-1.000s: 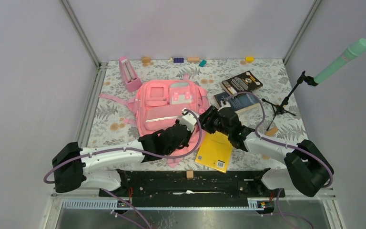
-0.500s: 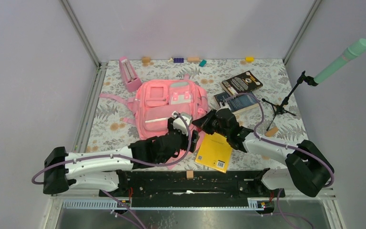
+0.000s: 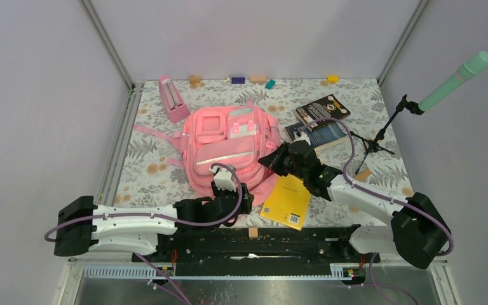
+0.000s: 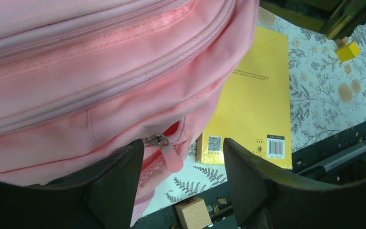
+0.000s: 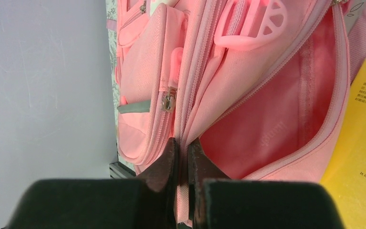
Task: Pack the student bag
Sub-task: Unzip the student bag at the center of the board.
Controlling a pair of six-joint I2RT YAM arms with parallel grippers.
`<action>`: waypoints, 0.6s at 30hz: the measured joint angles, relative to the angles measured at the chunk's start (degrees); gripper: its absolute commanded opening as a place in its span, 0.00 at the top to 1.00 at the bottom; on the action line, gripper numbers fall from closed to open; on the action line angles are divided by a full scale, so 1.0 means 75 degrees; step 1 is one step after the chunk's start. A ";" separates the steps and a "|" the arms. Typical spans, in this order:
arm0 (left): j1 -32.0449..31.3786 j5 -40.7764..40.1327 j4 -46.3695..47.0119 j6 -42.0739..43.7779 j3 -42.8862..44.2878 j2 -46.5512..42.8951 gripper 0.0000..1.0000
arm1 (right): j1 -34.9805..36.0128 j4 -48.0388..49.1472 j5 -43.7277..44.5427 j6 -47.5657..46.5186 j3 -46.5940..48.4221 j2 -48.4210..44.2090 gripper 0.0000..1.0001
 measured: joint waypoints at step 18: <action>-0.0073 -0.0204 0.0291 -0.1393 -0.0012 0.0813 0.66 | 0.0020 -0.0391 0.0201 -0.0154 0.0000 -0.0414 1.00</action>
